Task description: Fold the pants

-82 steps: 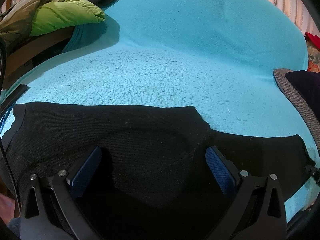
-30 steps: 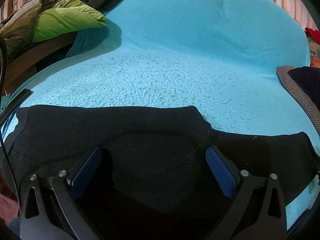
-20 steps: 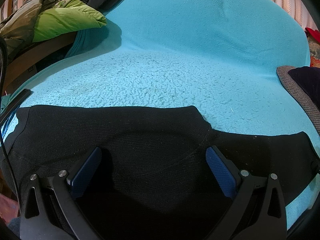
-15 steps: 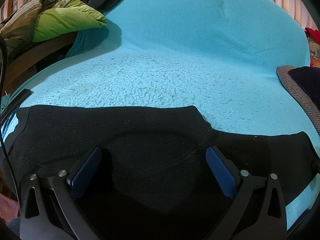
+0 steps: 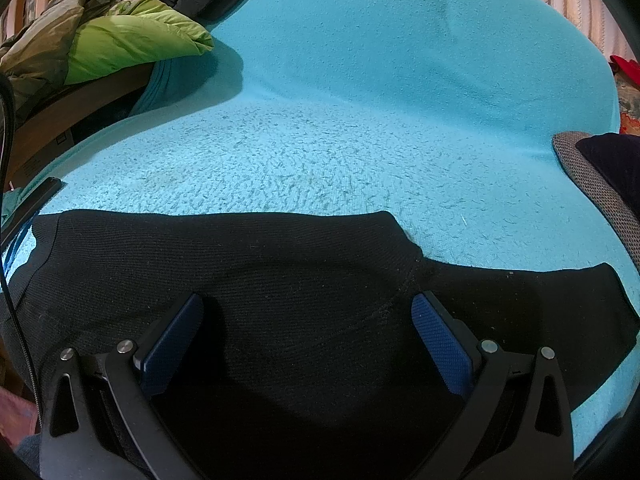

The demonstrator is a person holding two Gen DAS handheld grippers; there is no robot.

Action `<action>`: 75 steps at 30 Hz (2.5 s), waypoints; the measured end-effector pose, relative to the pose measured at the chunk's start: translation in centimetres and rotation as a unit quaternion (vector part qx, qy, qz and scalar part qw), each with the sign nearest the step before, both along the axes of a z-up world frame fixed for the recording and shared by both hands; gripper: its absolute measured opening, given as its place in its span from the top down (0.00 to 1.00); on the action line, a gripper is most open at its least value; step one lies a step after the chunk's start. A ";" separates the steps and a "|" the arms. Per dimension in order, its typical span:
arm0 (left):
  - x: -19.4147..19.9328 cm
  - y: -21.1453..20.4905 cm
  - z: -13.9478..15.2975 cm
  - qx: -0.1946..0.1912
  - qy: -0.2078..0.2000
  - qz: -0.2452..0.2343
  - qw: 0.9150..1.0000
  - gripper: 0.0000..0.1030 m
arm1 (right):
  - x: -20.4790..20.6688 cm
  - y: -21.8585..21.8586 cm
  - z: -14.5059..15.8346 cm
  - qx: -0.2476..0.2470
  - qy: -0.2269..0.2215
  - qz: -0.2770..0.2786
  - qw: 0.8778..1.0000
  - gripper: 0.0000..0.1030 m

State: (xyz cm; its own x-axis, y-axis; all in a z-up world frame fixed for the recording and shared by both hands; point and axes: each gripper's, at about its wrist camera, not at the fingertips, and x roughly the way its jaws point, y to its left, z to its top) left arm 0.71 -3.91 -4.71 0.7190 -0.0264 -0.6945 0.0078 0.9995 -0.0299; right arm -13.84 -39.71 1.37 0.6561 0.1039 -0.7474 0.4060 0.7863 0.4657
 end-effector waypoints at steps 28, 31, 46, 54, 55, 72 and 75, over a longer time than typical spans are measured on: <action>0.1 0.2 0.1 -0.006 0.002 0.001 1.000 0.00 | 2.1 8.1 0.9 -0.192 0.009 0.137 0.972 0.92; 0.1 0.3 0.2 -0.012 0.003 0.000 1.000 0.00 | 1.9 11.2 1.4 -0.246 -0.010 0.176 0.953 0.92; 1.3 11.5 3.0 -0.175 0.017 0.097 0.980 0.00 | 3.1 20.5 4.5 -0.256 -0.074 0.253 0.930 0.92; 1.1 12.2 1.8 -0.216 0.016 0.115 0.969 0.00 | 3.5 24.7 5.1 -0.277 -0.087 0.281 0.915 0.92; 0.9 12.6 1.8 -0.223 0.015 0.117 0.968 0.00 | 3.5 24.9 5.2 -0.274 -0.088 0.282 0.915 0.92; 0.4 14.8 1.6 -0.298 -0.002 0.132 0.946 0.00 | 5.2 28.7 3.8 -0.076 -0.155 0.358 0.918 0.92; 0.5 14.6 1.6 -0.291 0.000 0.131 0.948 0.00 | 5.6 30.8 2.4 -0.105 -0.140 0.375 0.910 0.92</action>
